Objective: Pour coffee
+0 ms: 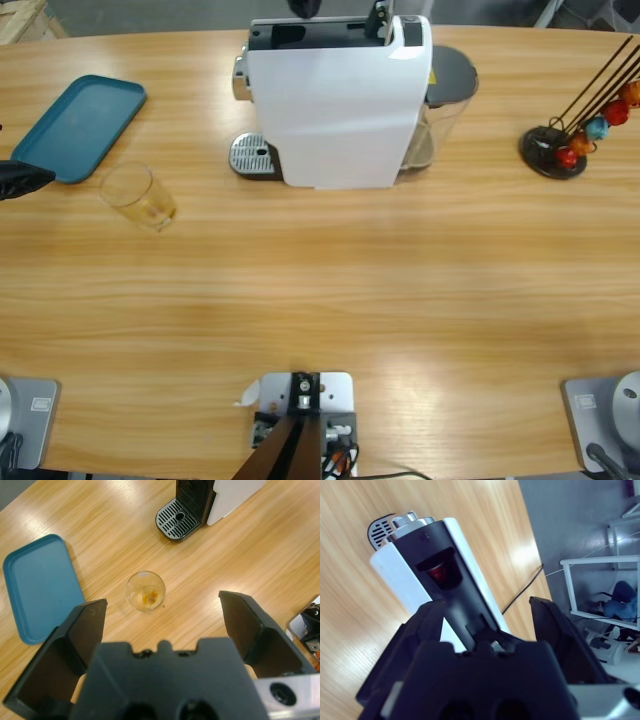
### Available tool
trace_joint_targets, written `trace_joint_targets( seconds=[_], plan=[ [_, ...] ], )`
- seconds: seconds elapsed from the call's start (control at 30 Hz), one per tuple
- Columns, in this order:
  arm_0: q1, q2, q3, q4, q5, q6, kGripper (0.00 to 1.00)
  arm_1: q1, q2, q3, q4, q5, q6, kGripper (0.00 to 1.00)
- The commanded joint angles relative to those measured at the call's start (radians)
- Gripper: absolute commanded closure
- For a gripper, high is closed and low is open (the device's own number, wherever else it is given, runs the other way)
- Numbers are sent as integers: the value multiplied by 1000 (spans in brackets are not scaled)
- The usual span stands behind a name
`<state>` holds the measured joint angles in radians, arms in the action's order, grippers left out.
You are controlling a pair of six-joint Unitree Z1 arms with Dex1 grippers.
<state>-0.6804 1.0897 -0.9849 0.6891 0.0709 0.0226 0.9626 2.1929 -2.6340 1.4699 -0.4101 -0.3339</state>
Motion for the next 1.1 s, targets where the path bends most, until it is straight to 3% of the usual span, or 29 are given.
trace_joint_targets(
  seconds=[0.03,0.13,0.23,0.27,0.3,0.33,0.37,0.43,0.67,0.87,0.9,1.0,1.03,1.07,1.1],
  plan=[
    [-12,23,39,-13,-16,-4,32,8,-113,-345,53,-34,22,312],
    [-12,25,40,-16,-16,-4,32,8,-140,-345,117,-11,66,747],
    [-12,25,39,-16,-16,-4,32,10,-182,-340,136,-4,78,867],
    [-13,25,39,-16,-16,-4,32,10,-192,-340,136,-5,78,848],
    [-12,25,38,-16,-16,-4,32,9,-201,-339,138,-7,78,704],
    [-12,26,38,-16,-16,-4,32,9,-209,-338,138,-10,78,419],
    [-12,27,38,-16,-16,-4,32,10,-217,-334,138,-12,78,297],
    [-13,27,38,-16,-16,-4,32,10,-232,-322,138,-13,79,163],
    [-12,27,38,-16,-16,-4,32,10,-327,-266,138,-16,86,2],
    [-13,34,37,-16,-17,-4,32,10,-415,-50,135,-30,99,0],
    [-12,35,37,-17,-17,-3,32,9,-417,-6,132,-45,121,35],
    [-13,32,38,-16,-17,-4,32,-15,-422,108,107,-55,205,348],
    [-13,30,38,-16,-16,-4,32,-30,-437,174,64,-56,245,382],
    [-12,29,38,-15,-16,-4,32,-44,-466,270,-12,-53,282,565],
    [-13,28,38,-14,-16,-4,32,-55,-503,377,-100,-52,317,909]
  ],
)
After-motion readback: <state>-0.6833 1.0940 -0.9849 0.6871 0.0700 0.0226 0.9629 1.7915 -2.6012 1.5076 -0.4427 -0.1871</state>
